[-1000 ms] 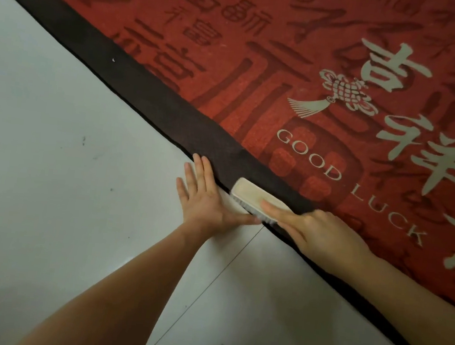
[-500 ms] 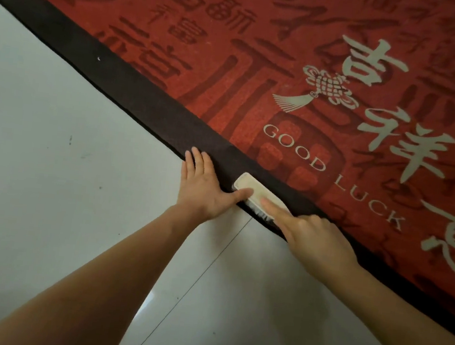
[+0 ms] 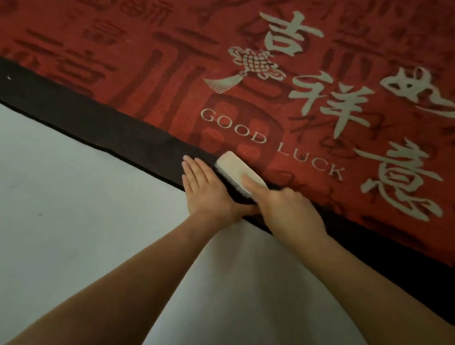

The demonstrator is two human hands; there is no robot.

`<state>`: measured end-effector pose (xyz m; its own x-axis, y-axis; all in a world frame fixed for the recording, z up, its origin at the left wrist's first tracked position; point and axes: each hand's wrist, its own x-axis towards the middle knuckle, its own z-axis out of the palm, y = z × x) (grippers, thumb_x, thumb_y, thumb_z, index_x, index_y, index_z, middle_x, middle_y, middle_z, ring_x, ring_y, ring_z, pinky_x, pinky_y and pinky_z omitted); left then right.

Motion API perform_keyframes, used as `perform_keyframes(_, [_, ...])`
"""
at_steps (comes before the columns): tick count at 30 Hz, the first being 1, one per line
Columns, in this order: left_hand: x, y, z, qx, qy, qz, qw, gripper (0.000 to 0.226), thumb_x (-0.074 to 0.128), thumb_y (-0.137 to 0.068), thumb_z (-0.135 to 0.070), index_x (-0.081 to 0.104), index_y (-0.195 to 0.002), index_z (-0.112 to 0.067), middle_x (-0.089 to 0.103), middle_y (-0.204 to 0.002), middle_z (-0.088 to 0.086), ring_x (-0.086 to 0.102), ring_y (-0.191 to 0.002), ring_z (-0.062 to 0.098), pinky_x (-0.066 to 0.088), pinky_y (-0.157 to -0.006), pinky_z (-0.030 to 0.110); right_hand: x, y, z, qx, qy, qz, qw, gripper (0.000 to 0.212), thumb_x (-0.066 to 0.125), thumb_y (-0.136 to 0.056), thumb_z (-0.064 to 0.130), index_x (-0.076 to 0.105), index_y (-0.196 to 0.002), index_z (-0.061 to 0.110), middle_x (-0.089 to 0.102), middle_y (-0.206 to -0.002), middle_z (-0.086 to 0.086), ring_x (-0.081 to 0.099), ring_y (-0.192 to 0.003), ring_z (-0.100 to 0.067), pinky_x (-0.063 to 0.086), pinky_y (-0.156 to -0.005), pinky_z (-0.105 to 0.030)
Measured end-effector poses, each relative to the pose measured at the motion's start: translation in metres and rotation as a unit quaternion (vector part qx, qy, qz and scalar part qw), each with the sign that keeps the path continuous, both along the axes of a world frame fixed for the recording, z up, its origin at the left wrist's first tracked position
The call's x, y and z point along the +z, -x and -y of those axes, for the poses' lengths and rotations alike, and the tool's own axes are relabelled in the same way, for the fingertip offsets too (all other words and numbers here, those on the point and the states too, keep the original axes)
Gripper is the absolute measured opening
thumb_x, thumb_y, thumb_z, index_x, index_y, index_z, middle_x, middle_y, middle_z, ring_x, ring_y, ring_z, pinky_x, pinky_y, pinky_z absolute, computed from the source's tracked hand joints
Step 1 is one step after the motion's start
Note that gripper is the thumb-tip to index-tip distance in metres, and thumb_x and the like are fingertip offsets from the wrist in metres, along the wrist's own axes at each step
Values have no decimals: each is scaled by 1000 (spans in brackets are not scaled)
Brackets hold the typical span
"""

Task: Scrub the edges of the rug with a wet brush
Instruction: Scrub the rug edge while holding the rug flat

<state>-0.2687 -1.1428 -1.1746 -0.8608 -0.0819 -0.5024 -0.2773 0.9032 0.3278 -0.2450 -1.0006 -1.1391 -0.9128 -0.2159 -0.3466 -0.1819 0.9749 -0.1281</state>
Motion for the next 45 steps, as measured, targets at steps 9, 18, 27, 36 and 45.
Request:
perform_keyframes(9, [2,-1,5,-29,45,34,998,166,73,-48,-83,-31,-144,3,-37,-152,23,-31,-143,33,-14,-117,42,-6,-34,-54,3,-44,1,999,67,39,-100,22,3,-148,53,67,-90,-9,66,-80,-31,50,-71,-39])
perform_keyframes(18, [-4,-4,4,-41,67,0,997,141,68,-72,-68,-27,-144,6,-33,-153,25,-30,-144,34,-14,-117,41,-12,-2,30,-29,84,10,996,61,41,-99,20,16,-148,47,63,-101,-14,63,-93,-35,45,-73,-40])
perform_keyframes(27, [7,-16,-44,-71,-5,28,997,138,76,-73,-57,-22,-147,7,-30,-154,26,-25,-146,35,-10,-119,42,-11,-61,-28,-139,49,50,988,65,36,-98,19,10,-146,53,62,-103,-14,60,-92,-36,40,-70,-38])
perform_keyframes(36, [-1,-36,-64,-47,21,1,999,162,70,-50,-84,-24,-146,6,-28,-155,27,-26,-145,37,-13,-118,45,8,-86,-118,-53,-6,10,999,45,25,-102,45,2,-138,60,57,-78,4,64,-81,-24,42,-66,-35])
perform_keyframes(45, [-9,-38,-65,-40,40,-34,998,144,62,-67,-78,-23,-146,7,-28,-155,26,-25,-146,34,-12,-119,46,-7,-46,-43,-106,-37,-26,993,37,33,-103,45,46,-128,22,64,-112,-8,63,-101,-30,38,-68,-36])
